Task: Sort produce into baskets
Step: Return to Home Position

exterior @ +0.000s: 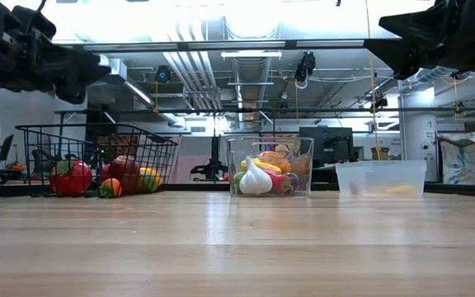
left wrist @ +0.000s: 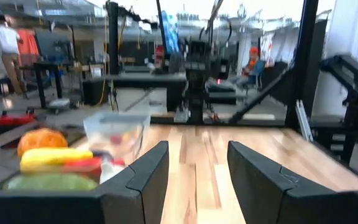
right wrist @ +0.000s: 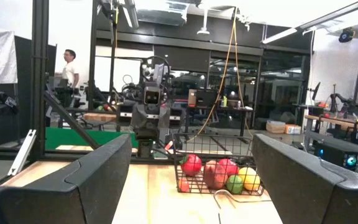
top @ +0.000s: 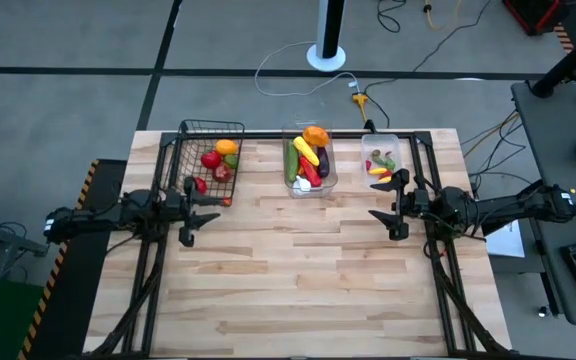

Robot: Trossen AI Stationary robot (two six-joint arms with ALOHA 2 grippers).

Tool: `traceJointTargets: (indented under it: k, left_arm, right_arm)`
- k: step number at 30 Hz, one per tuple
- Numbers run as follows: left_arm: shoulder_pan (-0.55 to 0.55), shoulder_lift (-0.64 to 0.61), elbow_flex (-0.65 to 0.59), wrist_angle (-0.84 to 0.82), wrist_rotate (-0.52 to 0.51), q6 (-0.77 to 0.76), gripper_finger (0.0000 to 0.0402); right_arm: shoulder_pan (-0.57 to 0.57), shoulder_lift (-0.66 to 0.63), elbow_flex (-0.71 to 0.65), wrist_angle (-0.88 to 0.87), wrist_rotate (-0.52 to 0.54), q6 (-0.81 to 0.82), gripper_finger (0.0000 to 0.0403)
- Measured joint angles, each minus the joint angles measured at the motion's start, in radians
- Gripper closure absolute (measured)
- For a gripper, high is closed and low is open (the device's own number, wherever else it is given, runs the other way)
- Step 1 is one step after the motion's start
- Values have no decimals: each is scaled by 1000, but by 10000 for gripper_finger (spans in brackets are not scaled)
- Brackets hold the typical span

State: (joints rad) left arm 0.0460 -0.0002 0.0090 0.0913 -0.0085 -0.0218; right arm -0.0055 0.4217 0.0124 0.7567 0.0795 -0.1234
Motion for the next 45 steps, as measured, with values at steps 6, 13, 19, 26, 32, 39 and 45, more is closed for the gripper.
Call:
traceJointTargets:
  k: [6, 13, 19, 26, 32, 39, 45]
  left_arm:
    - [0, 0, 0, -45, -4, 3, 254]
    - [0, 0, 0, 21, -8, 62, 254]
    - [0, 0, 0, 18, -9, 65, 254]
    - [0, 0, 0, 18, -9, 65, 254]
    - [0, 0, 0, 17, -9, 68, 254]
    - [0, 11, 0, -17, -9, 117, 254]
    - [0, 13, 0, -17, -9, 115, 254]
  right_arm:
    - [0, 0, 0, 0, 0, 0, 78]
    - [0, 0, 0, 0, 0, 0, 78]
    - [0, 0, 0, 0, 0, 0, 78]
    - [0, 0, 0, 0, 0, 0, 78]
    - [0, 0, 0, 0, 0, 0, 78]
    - [0, 0, 0, 0, 0, 0, 78]
    - [0, 0, 0, 0, 0, 0, 78]
